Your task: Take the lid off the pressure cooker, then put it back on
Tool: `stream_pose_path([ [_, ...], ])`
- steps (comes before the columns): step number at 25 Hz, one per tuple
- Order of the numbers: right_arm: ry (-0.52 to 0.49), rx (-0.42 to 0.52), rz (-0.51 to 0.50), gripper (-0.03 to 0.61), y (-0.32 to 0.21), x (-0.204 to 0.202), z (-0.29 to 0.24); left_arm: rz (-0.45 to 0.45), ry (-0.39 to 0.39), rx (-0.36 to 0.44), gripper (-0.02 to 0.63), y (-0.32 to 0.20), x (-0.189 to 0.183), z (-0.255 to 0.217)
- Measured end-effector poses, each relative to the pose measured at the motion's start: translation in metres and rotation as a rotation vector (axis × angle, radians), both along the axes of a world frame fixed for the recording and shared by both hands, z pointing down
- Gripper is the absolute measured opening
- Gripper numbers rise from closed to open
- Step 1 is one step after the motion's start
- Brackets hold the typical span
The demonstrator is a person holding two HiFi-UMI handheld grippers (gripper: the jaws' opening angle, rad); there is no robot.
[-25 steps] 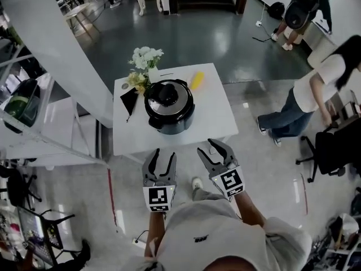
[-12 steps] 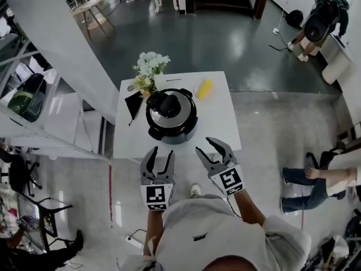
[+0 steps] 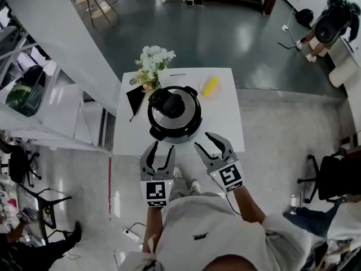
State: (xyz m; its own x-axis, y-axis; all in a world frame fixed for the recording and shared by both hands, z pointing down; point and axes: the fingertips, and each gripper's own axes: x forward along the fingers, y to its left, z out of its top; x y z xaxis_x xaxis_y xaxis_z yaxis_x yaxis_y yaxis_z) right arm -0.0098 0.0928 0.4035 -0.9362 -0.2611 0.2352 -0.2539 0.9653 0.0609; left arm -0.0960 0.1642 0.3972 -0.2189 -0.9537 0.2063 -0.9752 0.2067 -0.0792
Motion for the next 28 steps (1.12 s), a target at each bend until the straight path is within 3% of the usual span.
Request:
stream_pose_path([
  [14, 0.035, 0.005, 0.066, 0.181, -0.046, -0.060, 0.022, 0.106, 0.023, -0.056, 0.221, -0.052, -0.062, 0.025],
  [24, 0.103, -0.024, 0.130, 0.181, -0.073, -0.099, 0.036, 0.242, 0.074, -0.120, 0.229, -0.103, -0.089, 0.044],
  [28, 0.114, 0.004, 0.150, 0.181, -0.082, -0.108, 0.041, 0.299, 0.093, -0.152, 0.249, -0.120, -0.096, 0.050],
])
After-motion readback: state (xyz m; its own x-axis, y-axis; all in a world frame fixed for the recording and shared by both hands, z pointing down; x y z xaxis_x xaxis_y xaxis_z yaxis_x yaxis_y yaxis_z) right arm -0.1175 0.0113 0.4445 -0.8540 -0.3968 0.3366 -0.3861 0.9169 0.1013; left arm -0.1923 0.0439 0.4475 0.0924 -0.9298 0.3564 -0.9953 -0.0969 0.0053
